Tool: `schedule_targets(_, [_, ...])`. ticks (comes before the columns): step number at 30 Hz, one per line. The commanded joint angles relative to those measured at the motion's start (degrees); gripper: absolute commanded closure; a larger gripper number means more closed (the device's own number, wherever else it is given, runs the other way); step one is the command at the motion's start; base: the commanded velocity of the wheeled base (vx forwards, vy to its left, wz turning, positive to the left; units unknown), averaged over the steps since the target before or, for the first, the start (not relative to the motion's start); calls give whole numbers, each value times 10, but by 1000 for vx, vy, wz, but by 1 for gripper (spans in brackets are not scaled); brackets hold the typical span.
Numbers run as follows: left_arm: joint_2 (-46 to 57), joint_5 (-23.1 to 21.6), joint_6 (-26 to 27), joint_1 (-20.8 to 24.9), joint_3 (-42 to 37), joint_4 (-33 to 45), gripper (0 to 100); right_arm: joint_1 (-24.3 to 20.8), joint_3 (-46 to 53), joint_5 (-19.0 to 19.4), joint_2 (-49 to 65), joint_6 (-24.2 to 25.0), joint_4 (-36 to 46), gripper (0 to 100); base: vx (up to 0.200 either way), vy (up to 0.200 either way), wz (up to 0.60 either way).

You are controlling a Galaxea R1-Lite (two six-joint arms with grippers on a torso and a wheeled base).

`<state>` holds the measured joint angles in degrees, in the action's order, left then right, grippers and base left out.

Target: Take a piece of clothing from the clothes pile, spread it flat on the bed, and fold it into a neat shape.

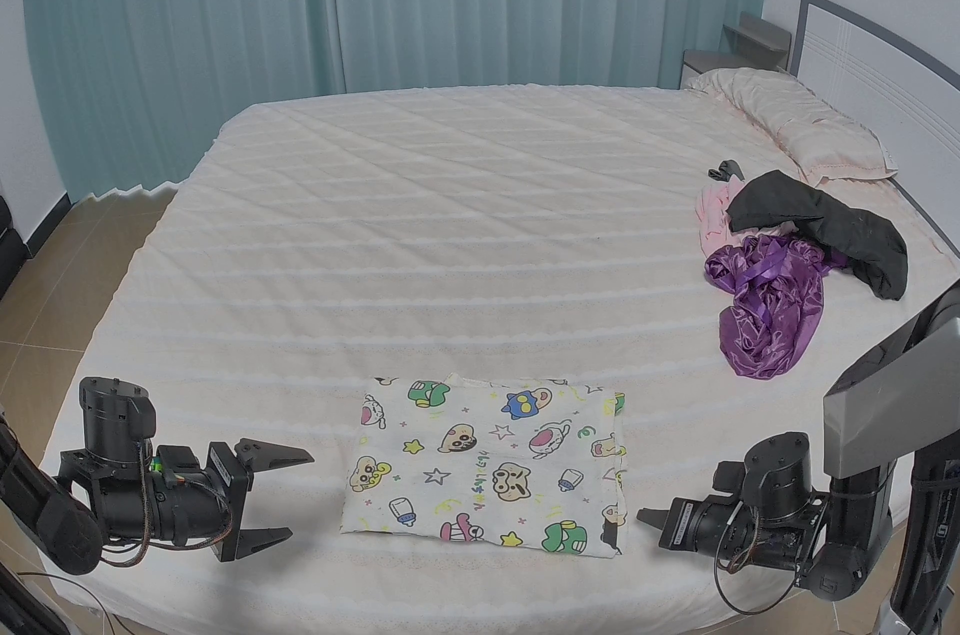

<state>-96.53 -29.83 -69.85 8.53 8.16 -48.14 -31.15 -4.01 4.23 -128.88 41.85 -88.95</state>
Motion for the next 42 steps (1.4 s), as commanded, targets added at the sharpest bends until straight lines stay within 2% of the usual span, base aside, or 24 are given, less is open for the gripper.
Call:
schedule_targets(1, [-2, -1, 0, 0, 0, 0, 0, 2, -1, 0, 1, 1, -3, 0, 0, 0, 0])
schedule_targets(6, [-1, -1, 0, 0, 0, 0, 0, 52, -64, 1, 16, -1, 6, 0, 0, 0, 0])
schedule_targets(10, [-1, 0, 1, 0, 0, 0, 0, 77, -141, 1, 16, -6, 59, 0, 0, 0, 0])
schedule_targets(12, [-1, -1, 1, 0, 0, 0, 0, 90, -236, 1, 18, -7, 155, 0, 0, 0, 0])
schedule_targets(13, [-1, -1, 1, 0, 0, 0, 0, 90, -236, 1, 18, -7, 155, 0, 0, 0, 0])
schedule_targets(14, [-1, -1, 1, 0, -1, 0, 0, 91, -306, 2, 11, -7, 230, 0, 0, 0, 0])
schedule_targets(16, [-1, 0, 1, 0, -1, 0, 0, 87, -368, 2, -3, -7, 294, 0, 0, 0, 0])
schedule_targets(19, [-1, 0, 1, 1, -1, 0, 0, 85, -456, -1, -27, -7, 359, 0, 0, 0, 0])
schedule_targets(22, [-2, 1, 1, 1, -1, 0, 0, 81, -510, -4, -55, -7, 387, 0, 0, 0, 0])
schedule_targets(28, [-2, 1, 1, 1, -1, 0, 0, 72, -526, -5, -81, -7, 392, 0, 0, 0, 0])
schedule_targets(42, [-4, 2, 1, 1, 0, -1, 0, 70, -489, -5, -48, -5, 392, 0, 0, 0, 0])
